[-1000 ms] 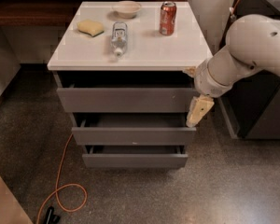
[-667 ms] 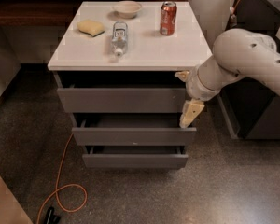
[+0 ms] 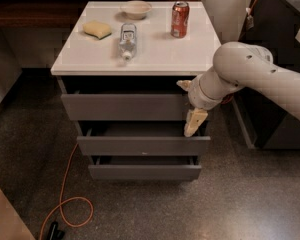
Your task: Place blue plastic bottle into top drawer
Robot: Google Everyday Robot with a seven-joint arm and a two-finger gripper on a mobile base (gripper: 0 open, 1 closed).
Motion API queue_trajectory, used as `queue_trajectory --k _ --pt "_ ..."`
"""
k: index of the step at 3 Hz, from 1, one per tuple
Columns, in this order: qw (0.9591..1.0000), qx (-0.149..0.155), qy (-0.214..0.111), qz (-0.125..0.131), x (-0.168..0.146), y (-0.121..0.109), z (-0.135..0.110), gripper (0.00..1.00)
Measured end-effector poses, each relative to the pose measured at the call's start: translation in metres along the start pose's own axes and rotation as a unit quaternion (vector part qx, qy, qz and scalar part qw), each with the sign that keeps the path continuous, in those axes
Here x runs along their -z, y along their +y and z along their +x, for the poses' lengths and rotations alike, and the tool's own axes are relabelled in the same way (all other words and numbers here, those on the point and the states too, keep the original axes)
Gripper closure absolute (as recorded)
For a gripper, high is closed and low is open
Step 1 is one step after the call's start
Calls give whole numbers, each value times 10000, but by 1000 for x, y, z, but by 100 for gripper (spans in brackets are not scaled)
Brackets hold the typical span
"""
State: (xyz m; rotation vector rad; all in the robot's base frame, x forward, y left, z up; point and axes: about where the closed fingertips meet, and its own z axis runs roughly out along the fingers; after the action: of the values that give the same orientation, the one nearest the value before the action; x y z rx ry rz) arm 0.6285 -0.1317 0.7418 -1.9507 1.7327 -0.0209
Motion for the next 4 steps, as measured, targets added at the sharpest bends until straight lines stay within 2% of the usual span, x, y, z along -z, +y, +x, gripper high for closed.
queue_trajectory --k 2,4 --pt "9996 113 238 -40 -22 4 6 0" --pt "9982 454 381 20 -72 -28 19 0"
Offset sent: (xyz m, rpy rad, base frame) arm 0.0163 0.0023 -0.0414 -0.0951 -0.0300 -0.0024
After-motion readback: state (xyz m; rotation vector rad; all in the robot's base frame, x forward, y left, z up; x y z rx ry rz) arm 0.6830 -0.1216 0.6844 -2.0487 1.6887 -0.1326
